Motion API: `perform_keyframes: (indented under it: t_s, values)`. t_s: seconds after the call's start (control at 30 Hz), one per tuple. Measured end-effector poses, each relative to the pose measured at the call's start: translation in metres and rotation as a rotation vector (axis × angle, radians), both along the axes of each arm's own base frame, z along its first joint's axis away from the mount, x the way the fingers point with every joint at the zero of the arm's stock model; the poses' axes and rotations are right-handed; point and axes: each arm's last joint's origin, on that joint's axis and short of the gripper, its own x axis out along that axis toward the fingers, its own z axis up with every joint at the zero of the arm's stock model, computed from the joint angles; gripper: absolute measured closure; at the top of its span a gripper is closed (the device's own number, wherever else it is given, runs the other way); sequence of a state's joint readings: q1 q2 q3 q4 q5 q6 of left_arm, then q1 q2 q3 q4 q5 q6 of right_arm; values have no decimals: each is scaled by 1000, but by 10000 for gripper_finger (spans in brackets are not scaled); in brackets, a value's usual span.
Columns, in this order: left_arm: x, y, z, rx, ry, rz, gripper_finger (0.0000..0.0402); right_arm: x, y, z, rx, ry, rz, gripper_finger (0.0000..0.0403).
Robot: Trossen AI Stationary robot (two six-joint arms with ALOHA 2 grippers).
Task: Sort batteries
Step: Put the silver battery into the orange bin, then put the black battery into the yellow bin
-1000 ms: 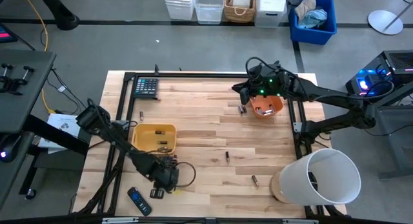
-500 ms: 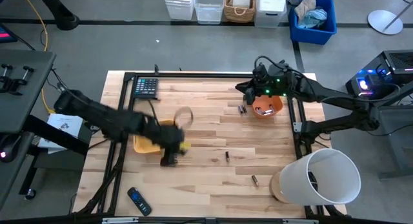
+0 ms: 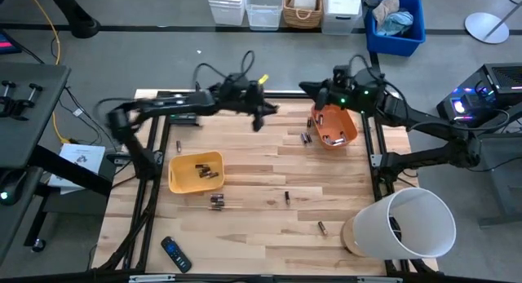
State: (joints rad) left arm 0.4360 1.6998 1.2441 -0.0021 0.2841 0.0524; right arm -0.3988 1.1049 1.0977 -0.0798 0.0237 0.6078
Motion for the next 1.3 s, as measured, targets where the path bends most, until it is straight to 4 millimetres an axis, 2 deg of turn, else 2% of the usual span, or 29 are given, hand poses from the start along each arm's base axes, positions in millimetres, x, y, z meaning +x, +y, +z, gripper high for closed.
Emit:
perform_keyframes:
  t_s: [0.13, 0.2, 0.33, 0.53, 0.7, 0.83, 0.97, 1.17, 1.3]
  values:
    - [46, 24, -45, -231, -95, -54, 374, -2, -3, 15, -58, -142, -35, 341]
    - [69, 27, -57, -348, -154, -85, 374, -3, -5, 20, -78, -188, -68, 341]
    - [114, 31, -69, -457, -245, -96, 375, -5, -8, 24, -98, -224, -130, 341]
    - [172, 34, -75, -402, -311, -54, 368, -6, -10, 24, -92, -230, -168, 341]
    - [193, 34, -78, -260, -211, -53, 286, -6, -10, 24, -91, -232, -165, 341]
    - [194, 34, -63, -181, -166, -62, 213, -6, -10, 24, -98, -229, -166, 341]
    - [177, 47, -34, -259, -99, -125, 170, -6, -11, 24, -129, -213, -169, 341]
    - [113, 76, 20, -455, 77, -243, 170, -7, -10, 23, -164, -183, -75, 341]
    - [73, 69, 53, -440, 176, -305, 182, -6, -10, 16, -145, -104, 8, 341]
